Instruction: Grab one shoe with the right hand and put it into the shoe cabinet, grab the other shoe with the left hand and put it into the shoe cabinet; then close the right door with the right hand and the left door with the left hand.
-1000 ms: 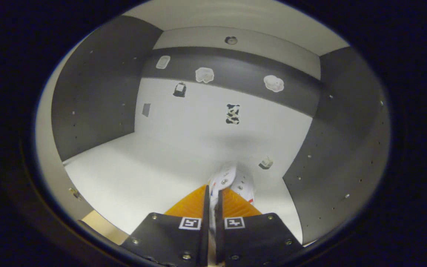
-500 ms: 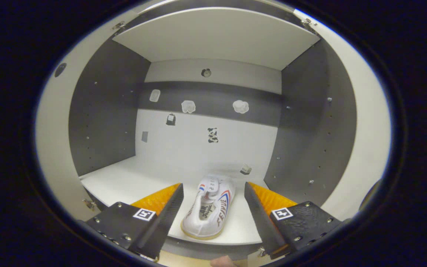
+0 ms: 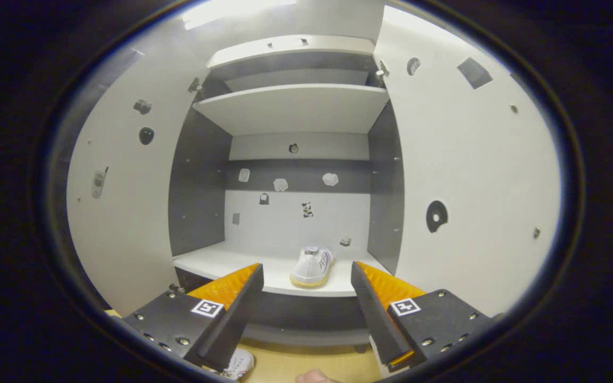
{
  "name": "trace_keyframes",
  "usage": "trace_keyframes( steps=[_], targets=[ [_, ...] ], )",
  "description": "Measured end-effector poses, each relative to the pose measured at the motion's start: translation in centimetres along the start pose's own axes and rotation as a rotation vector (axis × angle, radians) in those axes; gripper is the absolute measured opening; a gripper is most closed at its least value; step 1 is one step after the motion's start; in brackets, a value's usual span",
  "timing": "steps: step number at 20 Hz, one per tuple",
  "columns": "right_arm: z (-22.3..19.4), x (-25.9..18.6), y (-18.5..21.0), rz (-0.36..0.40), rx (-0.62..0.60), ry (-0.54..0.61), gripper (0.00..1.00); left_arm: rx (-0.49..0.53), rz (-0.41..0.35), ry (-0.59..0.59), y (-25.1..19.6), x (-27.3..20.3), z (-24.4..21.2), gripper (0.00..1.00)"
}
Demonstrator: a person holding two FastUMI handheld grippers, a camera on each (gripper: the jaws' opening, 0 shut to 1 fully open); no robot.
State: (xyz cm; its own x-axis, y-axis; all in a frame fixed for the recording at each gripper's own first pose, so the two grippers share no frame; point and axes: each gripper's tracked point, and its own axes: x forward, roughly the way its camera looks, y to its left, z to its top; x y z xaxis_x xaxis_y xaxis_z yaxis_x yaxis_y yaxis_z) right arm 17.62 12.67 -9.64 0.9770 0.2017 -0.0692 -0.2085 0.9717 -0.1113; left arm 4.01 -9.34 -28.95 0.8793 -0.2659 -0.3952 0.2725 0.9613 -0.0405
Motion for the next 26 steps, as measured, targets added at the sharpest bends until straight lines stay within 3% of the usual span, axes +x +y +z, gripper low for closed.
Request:
trace_keyframes(
  steps=[5, 9, 14, 18, 20, 22, 24, 26],
  targets=[
    [-2.1, -5.7, -0.3, -0.016, 0.011, -0.050, 0.98, -0.029, -0.009, 0.085, 0.9, 1.9, -5.1, 0.96],
    [-4.5, -8.5, -0.3, -0.029, -0.006, -0.077, 0.98, -0.062, -0.011, 0.247, 1.6, 3.5, -10.6, 0.96],
    [-8.3, -8.6, -0.8, -0.015, -0.009, -0.042, 0.98, -0.071, 0.016, 0.368, 2.5, 5.1, -13.4, 0.96],
    [-8.7, -8.2, -1.3, 0.006, 0.057, -0.042, 0.99, -0.121, -0.052, 0.467, 1.5, 5.8, -14.8, 0.96],
    [-8.2, -8.1, -1.4, 0.018, 0.084, -0.061, 0.99, -0.139, -0.059, 0.508, 1.3, 6.1, -15.5, 0.87],
    [-8.4, -8.0, -1.6, 0.008, 0.070, -0.057, 0.98, -0.152, -0.092, 0.520, 0.7, 6.6, -15.4, 0.86],
    [-8.5, -8.0, -1.7, 0.002, 0.060, -0.046, 0.98, -0.150, -0.081, 0.527, 0.8, 6.9, -15.4, 0.70],
    [-8.4, -8.1, -1.9, -0.007, 0.068, -0.040, 0.98, -0.157, -0.065, 0.528, 0.9, 6.6, -15.2, 0.64]
  ],
)
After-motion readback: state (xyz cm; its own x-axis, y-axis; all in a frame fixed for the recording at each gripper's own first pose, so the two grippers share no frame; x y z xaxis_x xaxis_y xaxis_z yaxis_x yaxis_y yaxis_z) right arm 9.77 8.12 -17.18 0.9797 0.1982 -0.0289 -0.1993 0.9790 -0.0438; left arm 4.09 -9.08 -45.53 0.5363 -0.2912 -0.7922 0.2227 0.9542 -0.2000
